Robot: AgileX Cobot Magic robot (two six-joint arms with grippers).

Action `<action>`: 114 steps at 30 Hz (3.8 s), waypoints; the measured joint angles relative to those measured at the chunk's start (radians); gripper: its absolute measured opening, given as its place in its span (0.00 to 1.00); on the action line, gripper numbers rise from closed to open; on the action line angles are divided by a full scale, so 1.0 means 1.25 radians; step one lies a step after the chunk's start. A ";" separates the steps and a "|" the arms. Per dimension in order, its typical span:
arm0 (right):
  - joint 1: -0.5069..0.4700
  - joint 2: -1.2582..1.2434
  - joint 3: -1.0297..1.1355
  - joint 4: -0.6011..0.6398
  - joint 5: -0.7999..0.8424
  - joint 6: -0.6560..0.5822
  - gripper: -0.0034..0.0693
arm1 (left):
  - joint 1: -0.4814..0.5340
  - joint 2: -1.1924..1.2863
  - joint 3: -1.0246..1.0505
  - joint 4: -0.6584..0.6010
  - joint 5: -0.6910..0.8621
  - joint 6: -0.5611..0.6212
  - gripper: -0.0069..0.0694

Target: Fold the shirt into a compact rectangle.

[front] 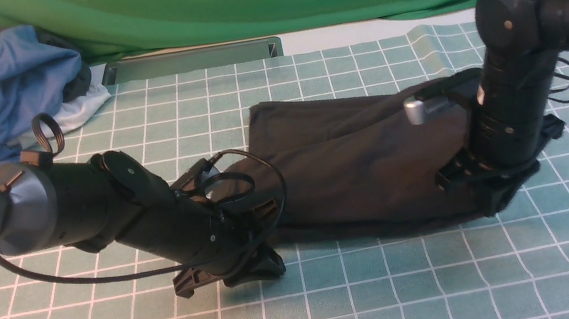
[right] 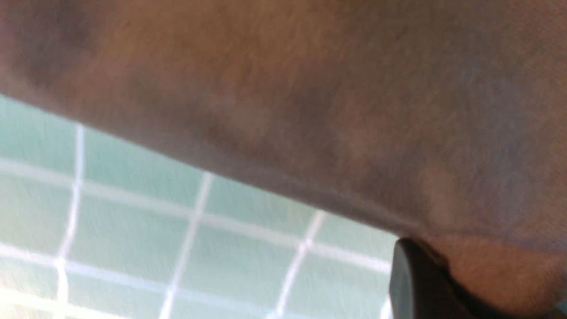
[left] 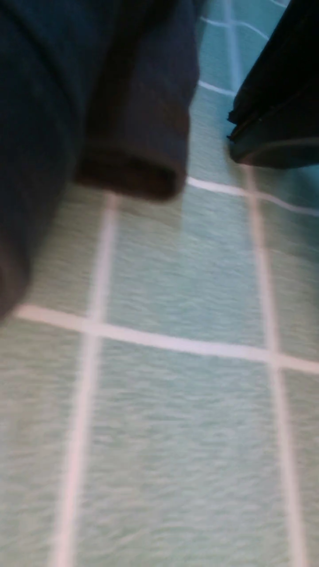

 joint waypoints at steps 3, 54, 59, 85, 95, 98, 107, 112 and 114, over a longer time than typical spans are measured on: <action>0.000 -0.042 0.063 -0.028 -0.004 0.022 0.22 | 0.000 -0.002 0.000 0.029 0.053 0.000 0.11; 0.000 -0.076 0.167 -0.046 -0.068 0.086 0.22 | 0.016 0.109 -0.233 0.101 0.164 -0.039 0.62; 0.000 -0.077 0.167 -0.048 -0.082 0.087 0.22 | 0.016 0.118 -0.235 0.107 0.180 -0.039 0.35; 0.000 -0.077 0.165 -0.102 -0.120 0.089 0.25 | -0.011 -0.001 -0.166 0.144 0.205 -0.171 0.19; 0.000 -0.077 0.041 -0.105 0.001 0.102 0.71 | 0.015 -0.018 -0.249 0.220 0.275 -0.171 0.66; 0.000 -0.091 0.007 -0.105 0.014 0.100 0.74 | 0.037 -0.044 -0.297 0.232 0.322 -0.173 0.74; 0.000 -0.288 0.001 -0.008 0.025 0.032 0.27 | 0.046 -0.153 -0.316 0.253 0.333 -0.174 0.69; 0.000 -0.480 0.000 0.051 0.027 0.012 0.09 | 0.048 -0.174 -0.316 0.264 0.332 -0.176 0.57; 0.000 -0.544 0.000 0.054 0.028 0.010 0.09 | 0.048 -0.175 -0.316 0.267 0.326 -0.176 0.52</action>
